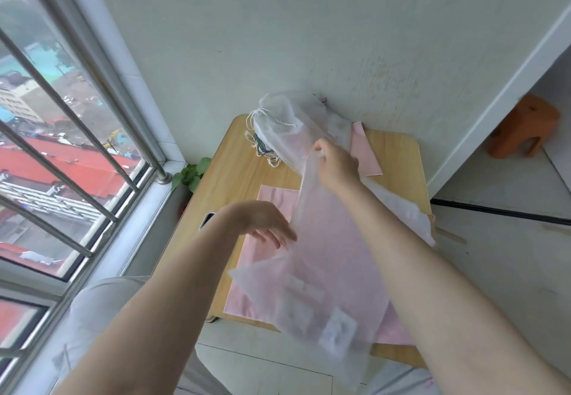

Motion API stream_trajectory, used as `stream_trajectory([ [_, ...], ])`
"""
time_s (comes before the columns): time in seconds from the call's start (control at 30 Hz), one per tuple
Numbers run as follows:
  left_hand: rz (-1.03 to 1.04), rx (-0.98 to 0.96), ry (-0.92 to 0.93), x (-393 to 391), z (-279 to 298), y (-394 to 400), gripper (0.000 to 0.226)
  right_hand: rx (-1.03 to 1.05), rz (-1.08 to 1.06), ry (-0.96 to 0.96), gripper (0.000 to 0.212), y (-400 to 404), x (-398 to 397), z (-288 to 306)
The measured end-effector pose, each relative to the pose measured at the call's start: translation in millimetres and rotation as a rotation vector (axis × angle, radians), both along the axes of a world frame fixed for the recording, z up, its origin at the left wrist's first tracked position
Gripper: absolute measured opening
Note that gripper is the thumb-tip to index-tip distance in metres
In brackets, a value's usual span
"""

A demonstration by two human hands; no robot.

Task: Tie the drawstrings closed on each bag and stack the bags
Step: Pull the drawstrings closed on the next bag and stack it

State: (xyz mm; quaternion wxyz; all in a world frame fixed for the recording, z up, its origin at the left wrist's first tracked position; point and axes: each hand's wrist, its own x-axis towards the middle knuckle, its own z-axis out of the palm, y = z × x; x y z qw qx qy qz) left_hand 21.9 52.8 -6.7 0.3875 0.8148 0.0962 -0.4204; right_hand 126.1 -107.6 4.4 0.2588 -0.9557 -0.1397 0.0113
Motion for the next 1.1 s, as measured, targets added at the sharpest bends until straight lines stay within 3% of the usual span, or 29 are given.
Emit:
stream_trajectory([
  [0.1,0.257,-0.078,-0.095,-2,2,12,0.048,0.001,0.145,0.077,0.051,18,-18,2],
  [0.23,0.737,-0.4,-0.181,7,-5,27,0.07,0.029,0.308,0.132,0.045,36,-40,-2],
  [0.4,0.932,-0.327,-0.216,8,-18,30,0.042,0.011,0.378,0.187,0.048,61,-51,-16],
  [0.53,1.049,-0.374,-0.298,3,-21,36,0.012,0.07,0.332,0.225,0.036,71,-55,-25],
  [0.6,1.106,-0.475,-0.352,1,-21,43,0.009,0.087,0.281,0.243,0.034,72,-57,-28],
  [0.7,1.113,-0.678,-0.379,2,-18,51,0.015,0.047,0.231,0.259,0.021,73,-56,-33],
  [0.77,1.075,-0.697,-0.39,2,-11,54,0.019,0.002,0.231,0.236,0.015,74,-56,-36],
  [0.97,0.993,-0.325,-0.559,1,0,52,0.052,-0.006,0.22,0.222,0.015,72,-59,-38],
  [1.03,1.072,-0.413,-0.616,0,2,52,0.059,-0.007,0.214,0.22,0.015,70,-59,-37],
  [1.1,1.189,-0.634,-0.673,0,9,54,0.061,-0.019,0.213,0.218,0.019,67,-59,-38],
])
